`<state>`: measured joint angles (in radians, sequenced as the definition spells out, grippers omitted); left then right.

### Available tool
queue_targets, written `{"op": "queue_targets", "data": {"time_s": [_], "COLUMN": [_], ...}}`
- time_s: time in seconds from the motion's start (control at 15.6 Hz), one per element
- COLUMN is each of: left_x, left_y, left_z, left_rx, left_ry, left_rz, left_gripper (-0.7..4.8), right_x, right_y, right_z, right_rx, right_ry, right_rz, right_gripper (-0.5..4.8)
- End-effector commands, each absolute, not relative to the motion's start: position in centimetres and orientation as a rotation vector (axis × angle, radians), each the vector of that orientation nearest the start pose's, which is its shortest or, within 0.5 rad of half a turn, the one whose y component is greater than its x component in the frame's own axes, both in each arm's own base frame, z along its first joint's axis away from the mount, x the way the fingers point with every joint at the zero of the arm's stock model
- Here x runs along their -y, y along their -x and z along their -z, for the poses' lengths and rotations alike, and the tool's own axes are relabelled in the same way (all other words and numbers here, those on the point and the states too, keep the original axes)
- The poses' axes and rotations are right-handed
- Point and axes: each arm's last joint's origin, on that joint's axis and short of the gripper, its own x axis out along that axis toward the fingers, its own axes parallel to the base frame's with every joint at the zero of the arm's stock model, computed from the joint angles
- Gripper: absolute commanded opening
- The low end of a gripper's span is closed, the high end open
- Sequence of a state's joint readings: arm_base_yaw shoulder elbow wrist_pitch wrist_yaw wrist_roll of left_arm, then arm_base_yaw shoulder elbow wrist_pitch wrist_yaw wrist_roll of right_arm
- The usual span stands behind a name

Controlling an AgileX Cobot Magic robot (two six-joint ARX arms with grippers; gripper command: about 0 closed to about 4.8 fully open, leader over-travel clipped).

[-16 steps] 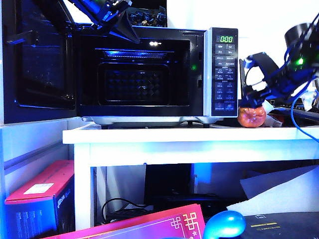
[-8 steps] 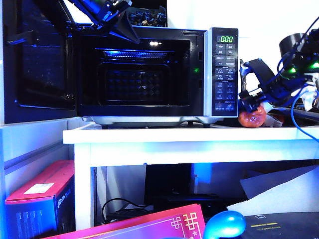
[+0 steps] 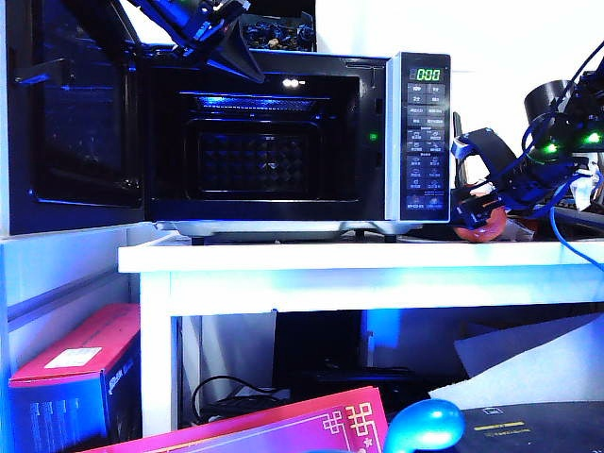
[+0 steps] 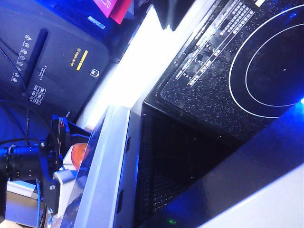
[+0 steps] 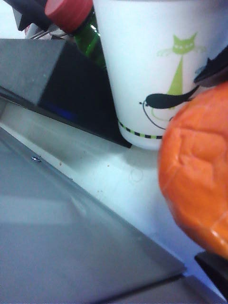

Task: Open the microwave door, place the orange inside the microwave, then close the microwave door.

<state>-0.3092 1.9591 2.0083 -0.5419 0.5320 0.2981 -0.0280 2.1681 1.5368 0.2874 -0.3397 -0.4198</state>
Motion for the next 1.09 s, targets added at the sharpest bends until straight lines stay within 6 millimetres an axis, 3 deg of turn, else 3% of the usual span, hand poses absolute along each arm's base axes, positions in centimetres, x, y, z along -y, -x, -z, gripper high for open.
{"op": "queue_targets", "data": {"time_s": [0.06,0.19,0.51,0.83,1.09], "left_x": [14.9,14.9,14.9,14.9,14.9], "left_y": [-41.8,-41.8,-41.8,-41.8,-41.8], "left_z": [-37.5,-37.5,-37.5,-37.5,-37.5], "left_rx": [-0.380,-0.380,-0.380,-0.380,-0.380], "left_ry": [-0.216,-0.216,-0.216,-0.216,-0.214], "left_rz": [0.899,0.899,0.899,0.899,0.898], "left_gripper": [-0.05,-0.05,-0.05,-0.05,-0.05], "right_x": [0.4,0.3,0.5,0.9,0.8], "right_y": [-49.1,-49.0,-48.2,-45.4,-41.7], "right_z": [-19.1,-19.3,-21.3,-26.2,-32.1], "right_rx": [-0.290,-0.290,-0.315,-0.372,-0.350], "right_ry": [0.344,0.344,0.349,0.341,0.327], "right_rz": [-0.382,-0.382,-0.347,-0.326,-0.322], "right_gripper": [3.62,2.60,2.61,2.61,2.61]}}
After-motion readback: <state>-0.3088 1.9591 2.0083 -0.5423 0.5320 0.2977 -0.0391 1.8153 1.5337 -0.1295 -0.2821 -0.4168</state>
